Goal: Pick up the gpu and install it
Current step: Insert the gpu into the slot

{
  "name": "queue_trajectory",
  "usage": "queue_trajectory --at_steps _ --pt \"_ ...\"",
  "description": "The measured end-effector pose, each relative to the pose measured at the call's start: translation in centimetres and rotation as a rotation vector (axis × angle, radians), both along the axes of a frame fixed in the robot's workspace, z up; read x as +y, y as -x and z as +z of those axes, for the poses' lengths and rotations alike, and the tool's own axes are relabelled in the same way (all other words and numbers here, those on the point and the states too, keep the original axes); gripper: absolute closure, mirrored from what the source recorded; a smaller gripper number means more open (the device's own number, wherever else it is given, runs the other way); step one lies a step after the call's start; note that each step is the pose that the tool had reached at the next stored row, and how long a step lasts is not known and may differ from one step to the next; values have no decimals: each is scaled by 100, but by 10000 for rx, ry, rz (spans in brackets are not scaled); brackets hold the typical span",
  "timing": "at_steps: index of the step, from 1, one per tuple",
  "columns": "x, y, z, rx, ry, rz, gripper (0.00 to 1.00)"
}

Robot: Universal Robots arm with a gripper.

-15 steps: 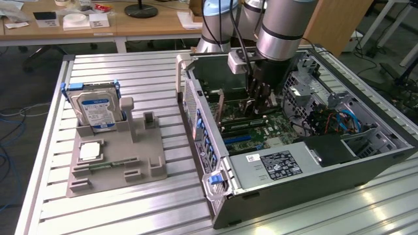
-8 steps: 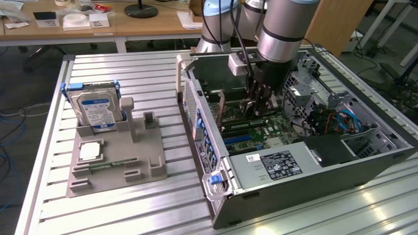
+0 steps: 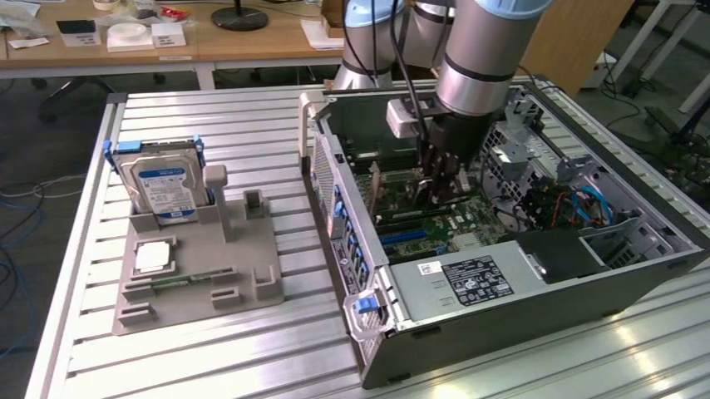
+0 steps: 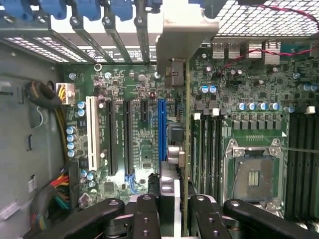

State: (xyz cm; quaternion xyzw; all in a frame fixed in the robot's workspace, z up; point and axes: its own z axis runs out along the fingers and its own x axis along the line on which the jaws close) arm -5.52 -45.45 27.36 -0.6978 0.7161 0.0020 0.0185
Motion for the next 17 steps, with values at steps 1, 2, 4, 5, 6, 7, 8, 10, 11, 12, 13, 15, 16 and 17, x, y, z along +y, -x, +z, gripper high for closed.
queue_trajectory --at_steps 1,2,4,5,6,7,8,10,11,12,13,15,16,17 --pt "0 7 -19 1 0 0 72" --pt "0 7 -35 6 0 1 72" --pt "-8 7 -58 11 2 3 72" --pt "-17 8 -66 12 1 2 72" --pt "-24 8 -75 12 0 1 72" --pt "-28 8 -83 12 -2 1 72" --pt "-29 12 -91 12 -1 -2 72" --pt "-30 22 -104 14 1 0 72" --pt "-29 29 -112 15 0 1 72" --pt "-29 34 -119 16 0 1 72" --pt "-30 34 -125 18 0 2 72" --pt "-38 37 -132 20 2 2 72" --pt "-44 36 -137 20 1 2 72" --pt "-49 37 -141 20 1 1 72"
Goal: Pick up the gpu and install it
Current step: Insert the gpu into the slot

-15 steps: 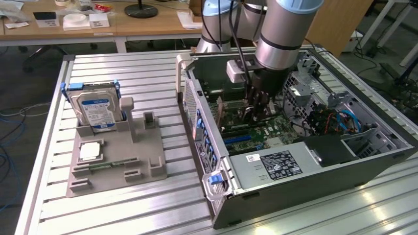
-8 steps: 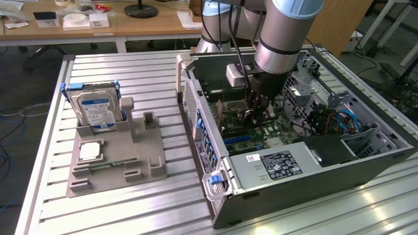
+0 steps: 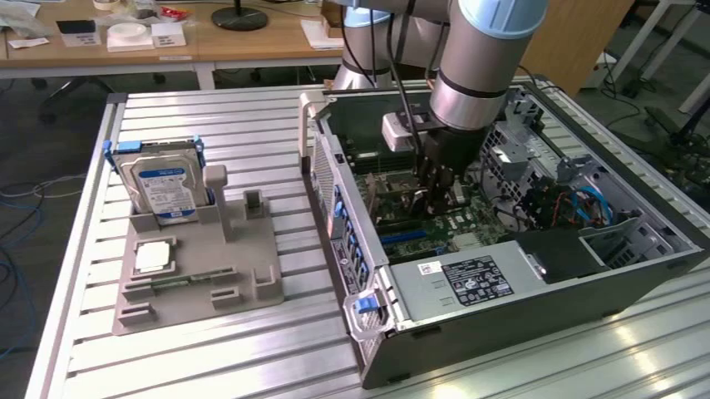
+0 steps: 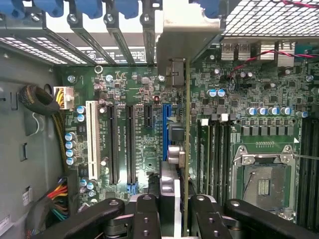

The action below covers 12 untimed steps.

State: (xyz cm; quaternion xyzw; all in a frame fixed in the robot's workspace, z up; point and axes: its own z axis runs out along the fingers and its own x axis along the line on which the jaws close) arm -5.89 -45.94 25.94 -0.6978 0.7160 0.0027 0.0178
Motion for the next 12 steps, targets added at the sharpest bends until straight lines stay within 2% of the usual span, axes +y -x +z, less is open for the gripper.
queue_trajectory --at_steps 5,12 --pt "-5 26 -29 0 0 1 72" --pt "-11 45 -117 9 0 0 72"
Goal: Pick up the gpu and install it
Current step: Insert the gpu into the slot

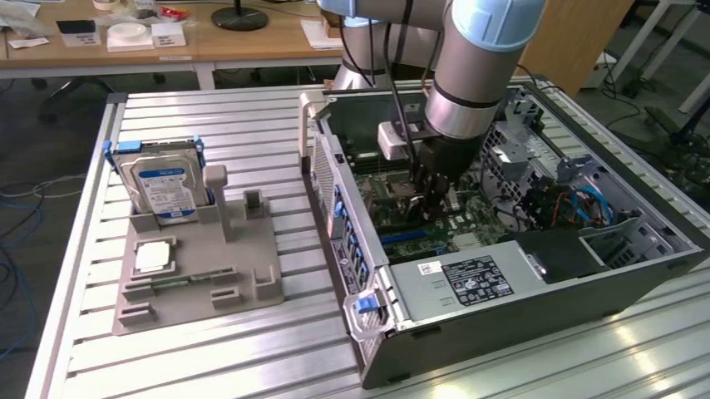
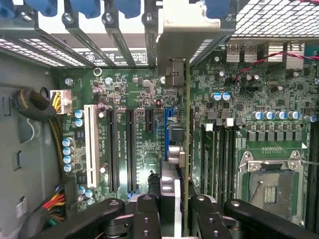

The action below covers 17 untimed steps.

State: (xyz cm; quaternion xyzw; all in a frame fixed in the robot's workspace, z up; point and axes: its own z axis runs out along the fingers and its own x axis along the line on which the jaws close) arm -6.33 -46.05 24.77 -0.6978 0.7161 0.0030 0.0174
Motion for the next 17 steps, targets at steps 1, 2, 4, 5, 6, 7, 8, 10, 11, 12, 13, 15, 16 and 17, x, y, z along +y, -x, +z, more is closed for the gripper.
queue_trajectory --at_steps 1,2,4,5,6,7,8,10,11,12,13,15,16,17 --pt "0 8 -19 4 3 0 72" --pt "0 15 -37 8 6 1 72" --pt "-3 19 -60 15 7 2 72" --pt "-5 24 -67 16 7 0 72" --pt "-7 27 -70 17 7 0 72" --pt "-7 28 -71 17 8 2 72" --pt "-6 28 -71 17 8 2 72" --pt "-12 29 -75 15 3 0 72" --pt "-19 29 -76 16 4 0 72" --pt "-28 29 -77 16 5 0 72" --pt "-35 29 -79 16 6 1 72" --pt "-42 29 -83 16 4 -1 72" --pt "-42 31 -85 16 5 -1 72" --pt "-43 36 -88 16 6 0 72"
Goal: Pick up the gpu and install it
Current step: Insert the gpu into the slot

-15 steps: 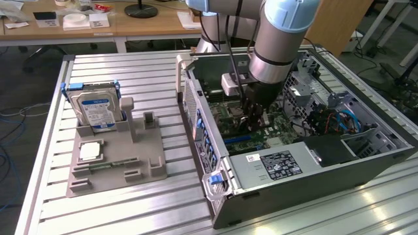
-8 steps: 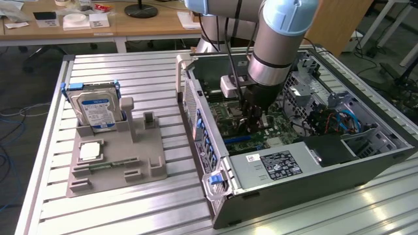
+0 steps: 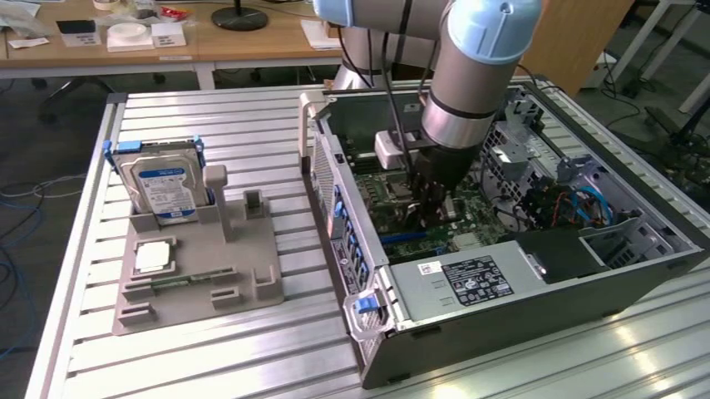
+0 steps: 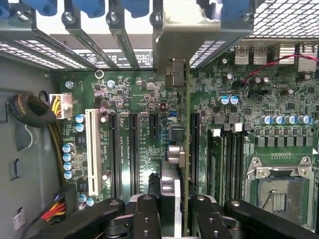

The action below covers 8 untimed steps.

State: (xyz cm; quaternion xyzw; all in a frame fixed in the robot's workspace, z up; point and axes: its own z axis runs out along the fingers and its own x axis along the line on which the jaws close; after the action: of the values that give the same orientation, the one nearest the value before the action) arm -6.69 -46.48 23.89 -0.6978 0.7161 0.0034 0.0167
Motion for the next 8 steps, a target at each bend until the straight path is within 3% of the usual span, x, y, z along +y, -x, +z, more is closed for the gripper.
queue_trajectory --at_steps 8 --pt "-4 24 -75 24 0 0 72"
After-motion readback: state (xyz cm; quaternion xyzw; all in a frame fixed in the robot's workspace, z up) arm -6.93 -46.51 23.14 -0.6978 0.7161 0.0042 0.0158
